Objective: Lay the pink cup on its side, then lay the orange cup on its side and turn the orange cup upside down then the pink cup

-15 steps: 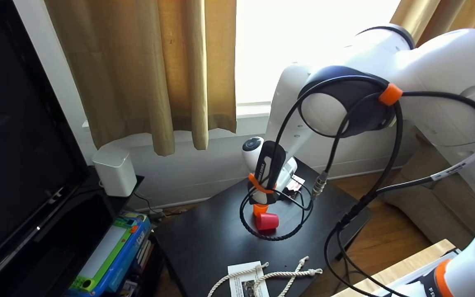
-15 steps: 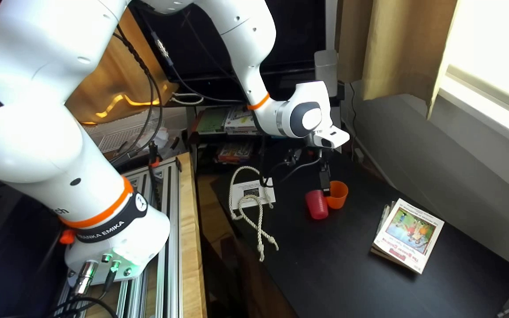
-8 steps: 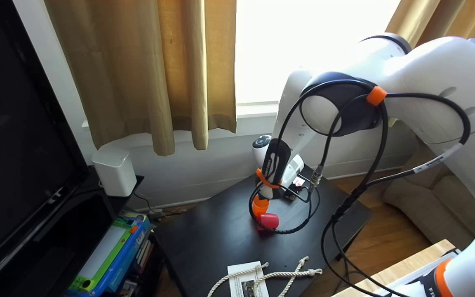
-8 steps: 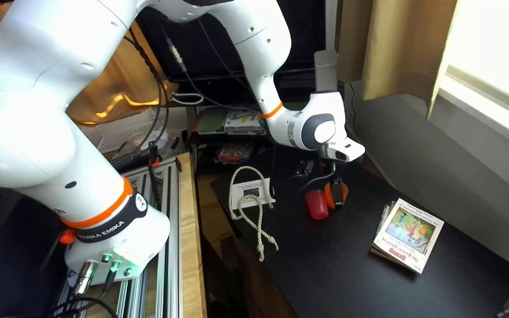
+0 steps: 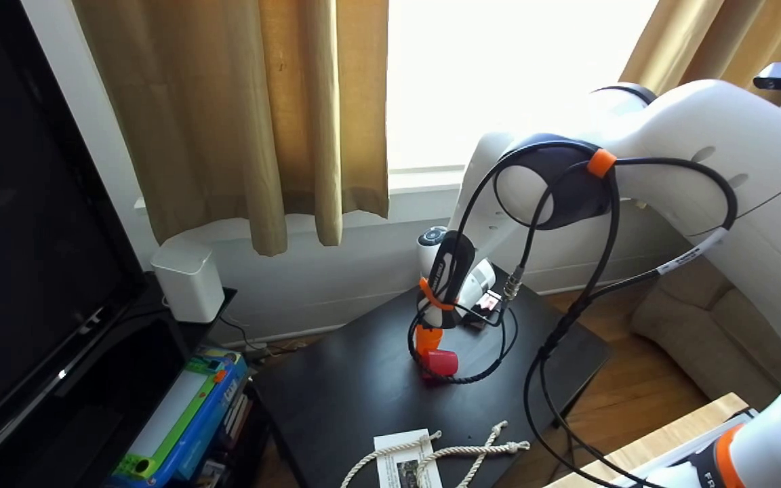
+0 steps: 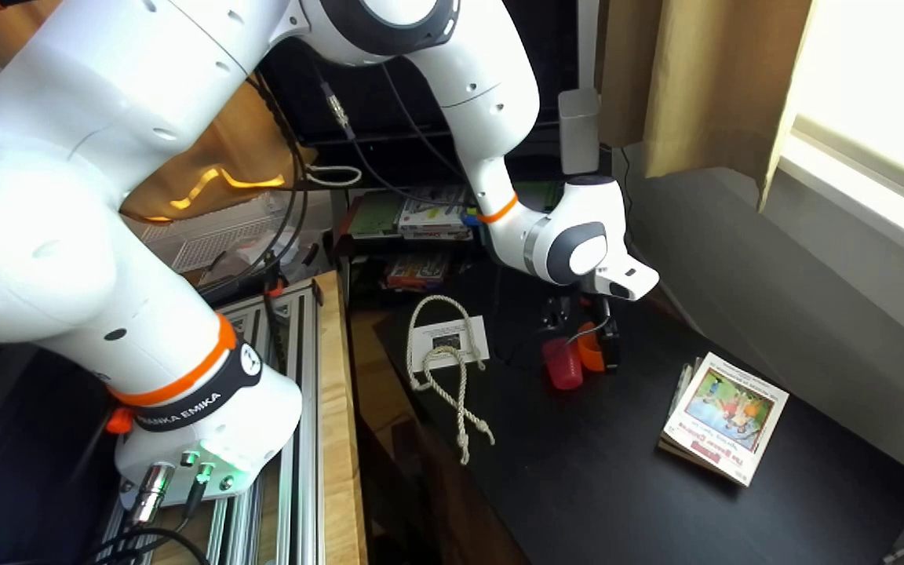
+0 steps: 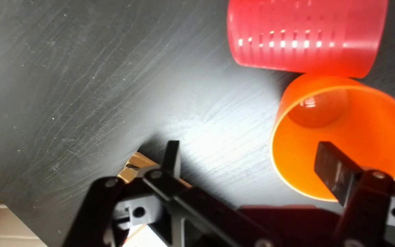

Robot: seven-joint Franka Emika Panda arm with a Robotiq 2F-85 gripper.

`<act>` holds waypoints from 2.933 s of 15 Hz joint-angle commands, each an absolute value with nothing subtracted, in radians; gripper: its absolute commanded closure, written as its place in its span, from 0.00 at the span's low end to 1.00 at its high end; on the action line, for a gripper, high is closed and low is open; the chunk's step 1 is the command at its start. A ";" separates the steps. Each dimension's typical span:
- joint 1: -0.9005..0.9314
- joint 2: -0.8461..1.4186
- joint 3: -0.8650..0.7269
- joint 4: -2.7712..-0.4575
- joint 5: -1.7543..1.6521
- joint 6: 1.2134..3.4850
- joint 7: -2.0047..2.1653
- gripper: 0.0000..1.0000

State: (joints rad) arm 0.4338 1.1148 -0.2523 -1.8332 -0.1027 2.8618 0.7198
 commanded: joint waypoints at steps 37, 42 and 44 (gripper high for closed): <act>0.573 1.349 -0.292 -1.391 -0.358 2.216 0.660 0.92; 0.581 1.390 -0.286 -1.333 -0.390 2.184 0.709 0.62; 0.577 1.401 -0.281 -1.316 -0.391 2.174 0.719 0.49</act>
